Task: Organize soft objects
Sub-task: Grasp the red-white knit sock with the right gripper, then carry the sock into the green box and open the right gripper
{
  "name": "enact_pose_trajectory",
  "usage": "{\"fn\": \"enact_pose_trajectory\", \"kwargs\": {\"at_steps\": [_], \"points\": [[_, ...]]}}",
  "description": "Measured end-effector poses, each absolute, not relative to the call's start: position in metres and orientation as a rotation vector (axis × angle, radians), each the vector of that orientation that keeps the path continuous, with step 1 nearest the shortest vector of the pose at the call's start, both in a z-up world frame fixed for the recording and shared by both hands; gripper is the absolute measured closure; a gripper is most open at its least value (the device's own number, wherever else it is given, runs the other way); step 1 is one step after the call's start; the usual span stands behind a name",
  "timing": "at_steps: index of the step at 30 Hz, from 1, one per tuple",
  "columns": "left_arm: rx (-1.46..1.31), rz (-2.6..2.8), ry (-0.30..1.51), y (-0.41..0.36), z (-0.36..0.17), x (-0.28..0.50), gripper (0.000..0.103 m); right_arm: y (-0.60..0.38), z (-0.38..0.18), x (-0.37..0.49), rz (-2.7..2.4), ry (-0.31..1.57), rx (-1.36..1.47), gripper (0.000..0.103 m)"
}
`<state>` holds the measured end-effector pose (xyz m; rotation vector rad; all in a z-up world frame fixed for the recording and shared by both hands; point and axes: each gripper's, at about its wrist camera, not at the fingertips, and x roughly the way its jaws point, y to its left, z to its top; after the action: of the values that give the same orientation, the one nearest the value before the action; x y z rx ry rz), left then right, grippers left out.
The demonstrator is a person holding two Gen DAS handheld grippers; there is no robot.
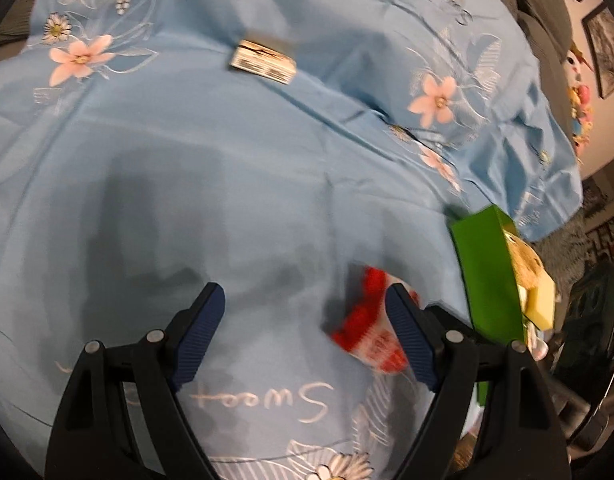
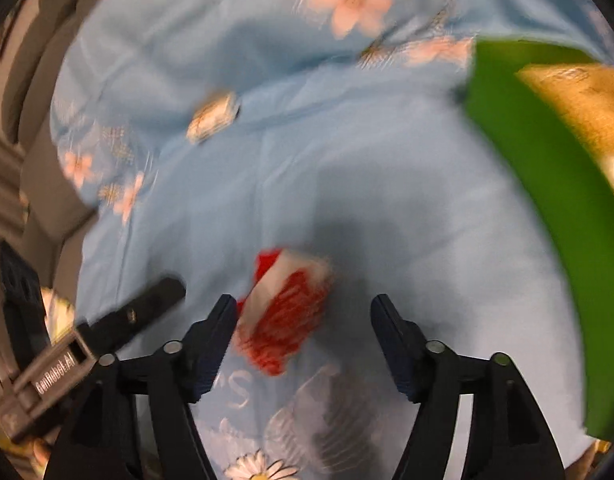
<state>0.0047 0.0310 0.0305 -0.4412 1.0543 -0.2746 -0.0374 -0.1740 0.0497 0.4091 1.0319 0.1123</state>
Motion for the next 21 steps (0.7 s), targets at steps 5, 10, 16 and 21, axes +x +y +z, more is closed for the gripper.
{"fn": "enact_pose_trajectory", "kwargs": {"at_steps": [5, 10, 16, 21], "points": [[-0.457, -0.386, 1.095, 0.017, 0.029, -0.005, 0.023, -0.193, 0.064, -0.041, 0.125, 0.958, 0.482, 0.032], [-0.410, -0.507, 1.121, -0.009, 0.027, -0.017, 0.044, -0.188, 0.050, -0.031, 0.204, 1.007, 0.546, 0.041], [-0.344, -0.508, 1.150, -0.030, 0.011, -0.015, 0.070, -0.175, 0.019, -0.020, 0.253, 1.106, 0.601, 0.057], [-0.330, -0.523, 1.100, -0.033, 0.019, -0.017, 0.072, -0.175, 0.030, -0.027, 0.269, 1.057, 0.610, 0.066]]}}
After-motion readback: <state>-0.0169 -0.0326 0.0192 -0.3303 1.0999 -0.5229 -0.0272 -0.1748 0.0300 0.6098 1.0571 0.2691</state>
